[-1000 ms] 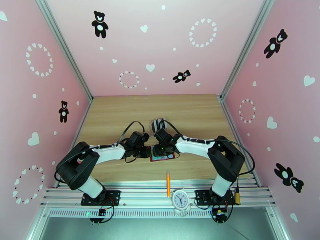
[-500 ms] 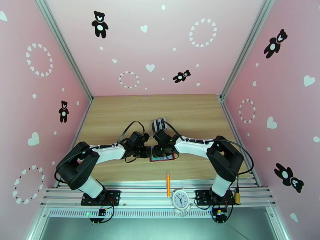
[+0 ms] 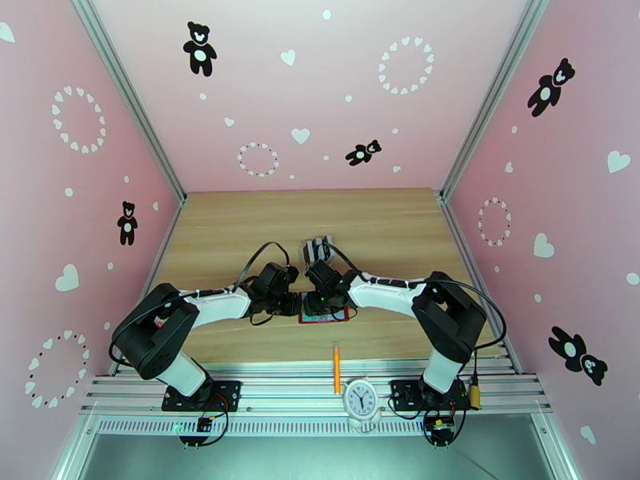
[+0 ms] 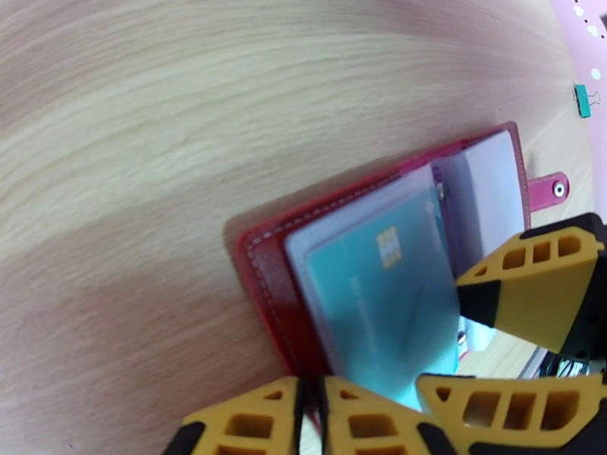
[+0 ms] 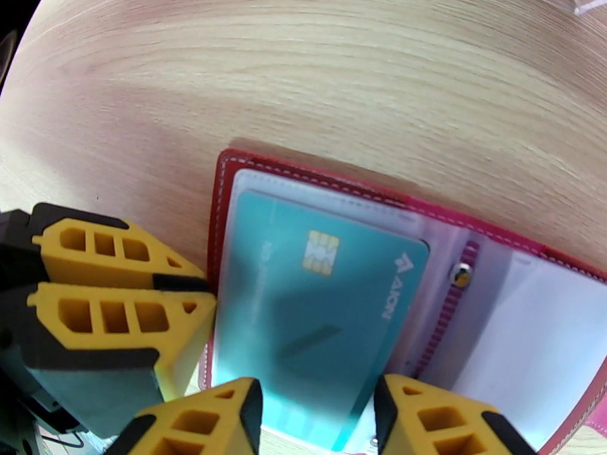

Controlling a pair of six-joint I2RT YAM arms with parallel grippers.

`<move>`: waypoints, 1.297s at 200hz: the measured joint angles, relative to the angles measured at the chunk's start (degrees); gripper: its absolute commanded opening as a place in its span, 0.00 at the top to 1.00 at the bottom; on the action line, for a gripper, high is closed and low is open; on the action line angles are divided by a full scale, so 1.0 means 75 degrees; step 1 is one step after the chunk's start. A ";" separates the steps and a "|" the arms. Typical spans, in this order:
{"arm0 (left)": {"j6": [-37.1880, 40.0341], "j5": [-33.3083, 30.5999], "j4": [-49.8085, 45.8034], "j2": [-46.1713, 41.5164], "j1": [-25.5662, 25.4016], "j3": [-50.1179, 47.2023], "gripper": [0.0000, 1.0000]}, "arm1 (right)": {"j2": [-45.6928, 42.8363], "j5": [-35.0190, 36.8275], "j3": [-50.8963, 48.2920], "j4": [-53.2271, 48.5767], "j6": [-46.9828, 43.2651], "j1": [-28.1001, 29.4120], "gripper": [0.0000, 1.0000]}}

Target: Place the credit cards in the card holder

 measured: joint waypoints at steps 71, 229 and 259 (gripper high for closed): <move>0.0003 -0.0032 -0.0055 0.0000 0.0000 0.0038 0.79 | 0.0000 0.0052 0.0035 -0.0152 0.0085 0.0096 0.55; 0.0000 -0.0119 -0.0064 -0.0070 0.0032 0.0044 0.72 | -0.0146 0.0353 0.0338 -0.0583 -0.0181 0.0015 0.53; -0.0006 -0.0236 -0.0076 -0.0137 0.0131 0.0003 0.71 | -0.0265 0.0388 0.0338 -0.0603 -0.0184 -0.0023 0.53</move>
